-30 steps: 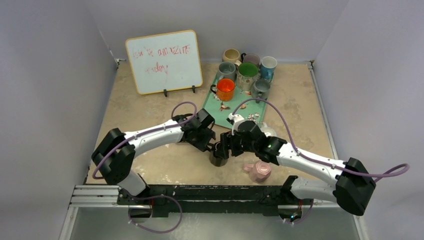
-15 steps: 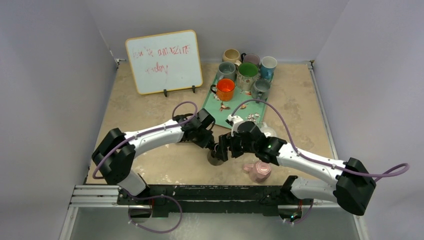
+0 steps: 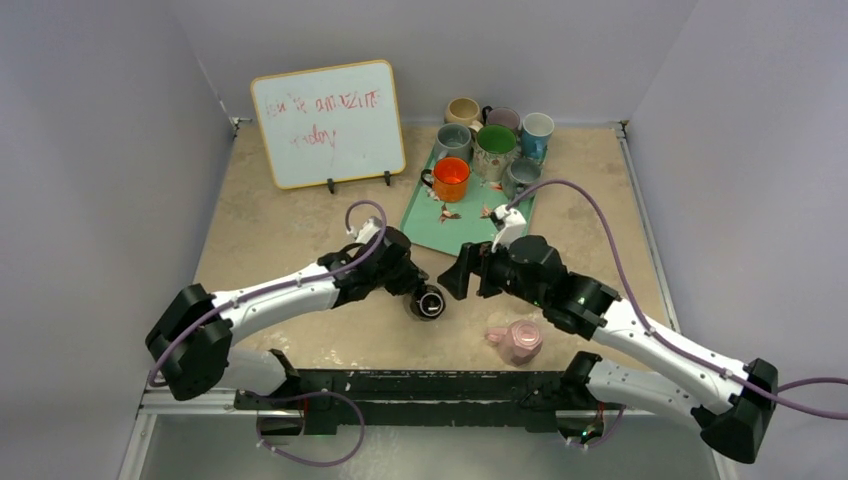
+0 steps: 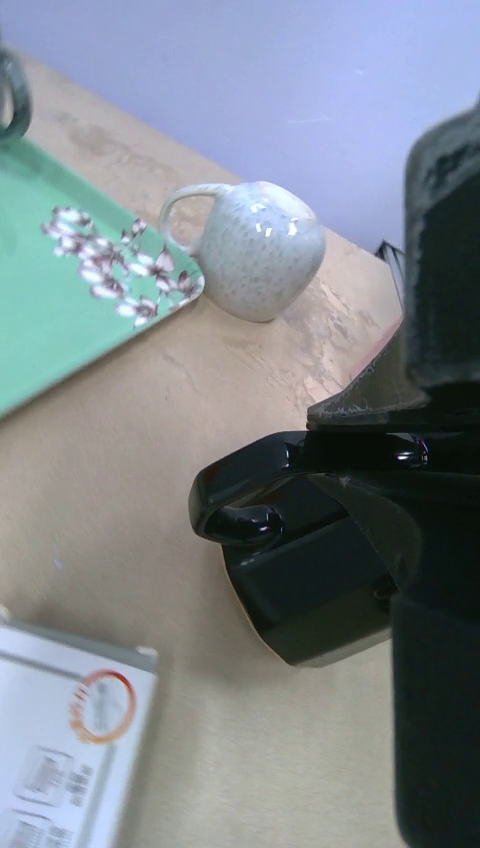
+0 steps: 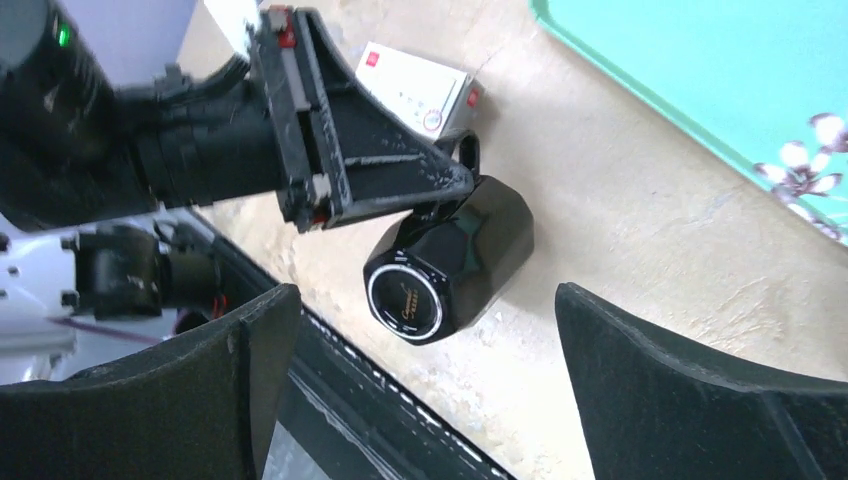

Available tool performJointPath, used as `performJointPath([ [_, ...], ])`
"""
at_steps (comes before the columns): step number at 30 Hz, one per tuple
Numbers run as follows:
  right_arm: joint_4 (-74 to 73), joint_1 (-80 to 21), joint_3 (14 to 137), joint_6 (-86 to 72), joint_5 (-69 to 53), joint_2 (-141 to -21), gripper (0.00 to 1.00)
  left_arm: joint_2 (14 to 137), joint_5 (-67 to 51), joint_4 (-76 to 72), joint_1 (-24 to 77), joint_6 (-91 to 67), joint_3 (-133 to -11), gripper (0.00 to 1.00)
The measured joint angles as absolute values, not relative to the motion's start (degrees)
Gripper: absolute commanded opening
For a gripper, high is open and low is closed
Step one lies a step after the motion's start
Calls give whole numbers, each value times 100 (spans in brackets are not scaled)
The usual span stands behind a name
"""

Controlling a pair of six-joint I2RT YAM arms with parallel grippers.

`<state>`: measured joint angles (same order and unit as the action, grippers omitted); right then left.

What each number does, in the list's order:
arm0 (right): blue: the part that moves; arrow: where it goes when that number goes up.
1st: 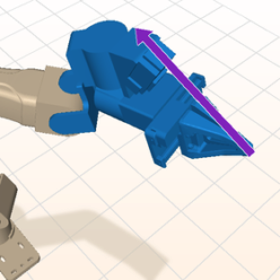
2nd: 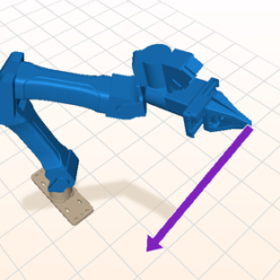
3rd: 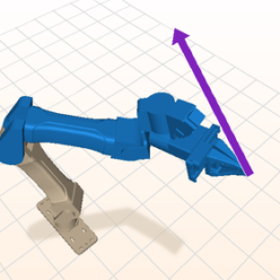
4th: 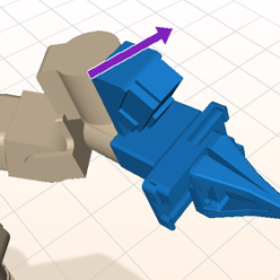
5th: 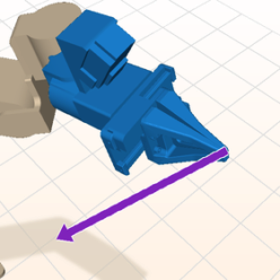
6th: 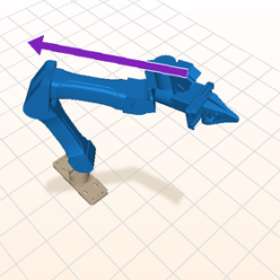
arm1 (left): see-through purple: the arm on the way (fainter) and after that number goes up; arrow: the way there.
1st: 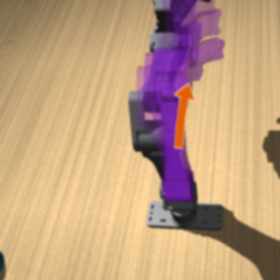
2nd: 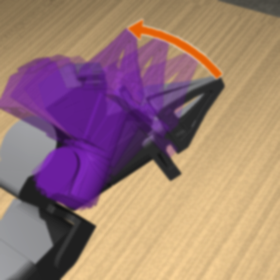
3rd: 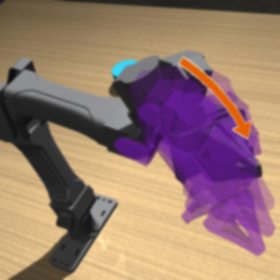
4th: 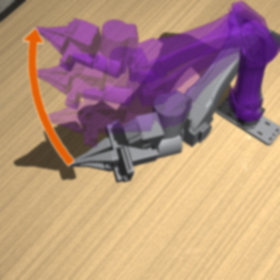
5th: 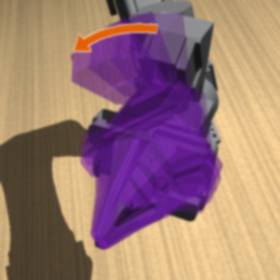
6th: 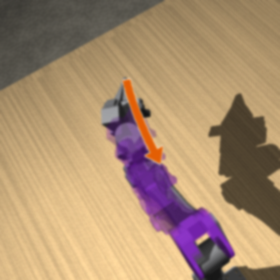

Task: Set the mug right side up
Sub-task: Turn over the cup at the center of the board.

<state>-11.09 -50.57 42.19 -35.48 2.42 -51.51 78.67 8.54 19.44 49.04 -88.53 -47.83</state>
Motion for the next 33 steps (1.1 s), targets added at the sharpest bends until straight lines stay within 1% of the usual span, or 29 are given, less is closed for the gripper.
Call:
performJointPath([
  [4, -1468, -5057, 4604, -3752, 705, -5159, 99, 7564, 1031, 1214, 4928, -7907, -4477, 0],
  [9, -1865, -4980, 5142, -3826, 878, -5553, 92, 7356, 1103, 226, 4928, -6753, -4007, 0],
  [13, -2032, -4836, 5332, -3828, 873, -5730, 90, 7354, 1050, -482, 4928, -5986, -3673, 0],
  [18, -2034, -4475, 5336, -3710, 534, -5970, 88, 7439, 884, -1028, 4967, -5354, -3476, 0],
  [21, -1940, -4051, 5336, -3476, -64, -6224, 85, 7513, 862, -1280, 5081, -4921, -3470, 0],
  [23, -1920, -3859, 5360, -3269, -368, -6427, 81, 7518, 869, -1466, 5199, -4565, -3452, 0],
  [28, -2333, -3754, 5924, -2899, -707, -7024, 62, 7518, 978, -1997, 5811, -3199, -3354, 0],
  [33, -2471, -3747, 6198, -2805, -867, -6995, 49, 7518, 742, -2593, 6123, -2128, -3109, 0],
])
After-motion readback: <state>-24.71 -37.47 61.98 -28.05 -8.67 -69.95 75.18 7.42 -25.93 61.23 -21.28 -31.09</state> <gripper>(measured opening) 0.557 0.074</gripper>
